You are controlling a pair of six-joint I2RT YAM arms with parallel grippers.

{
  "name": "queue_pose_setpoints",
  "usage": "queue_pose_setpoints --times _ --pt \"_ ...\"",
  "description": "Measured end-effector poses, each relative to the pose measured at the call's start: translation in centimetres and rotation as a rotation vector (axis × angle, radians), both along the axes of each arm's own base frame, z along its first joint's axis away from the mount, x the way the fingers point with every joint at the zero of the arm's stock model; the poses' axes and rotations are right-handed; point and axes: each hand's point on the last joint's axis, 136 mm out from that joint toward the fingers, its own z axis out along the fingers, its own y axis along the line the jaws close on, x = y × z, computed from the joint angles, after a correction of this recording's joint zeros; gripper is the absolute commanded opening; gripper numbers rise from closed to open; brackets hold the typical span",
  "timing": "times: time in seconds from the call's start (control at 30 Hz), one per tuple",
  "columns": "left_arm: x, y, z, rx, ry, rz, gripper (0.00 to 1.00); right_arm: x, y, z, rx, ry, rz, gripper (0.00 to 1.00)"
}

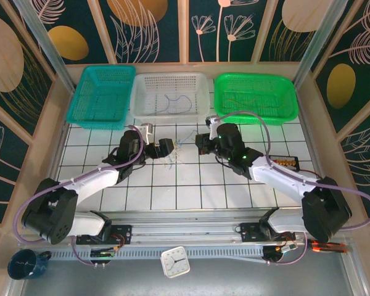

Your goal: Untangle the cables

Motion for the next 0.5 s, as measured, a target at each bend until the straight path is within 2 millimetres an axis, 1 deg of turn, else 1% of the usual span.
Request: queue_pose_setpoints --times 0.07,0.27,0.37,0.5 --pt "0.0 0.0 -0.4 0.004 0.006 -0.001 0.99 0.0 0.0 1.5 0.023 -0.023 0.001 0.00" --pt "0.1 -0.1 -1.3 0.021 0.017 -0.006 0.99 -0.4 0.1 4.9 0.090 -0.068 0.012 0.00" --pt "0.1 -0.2 -1.8 0.024 0.024 -0.013 0.99 -0.6 0.3 6.4 0.122 -0.083 0.024 0.00" --pt "0.1 -0.5 -2.4 0.019 0.034 -0.028 0.99 -0.8 0.7 7.6 0.158 -0.084 0.042 0.00"
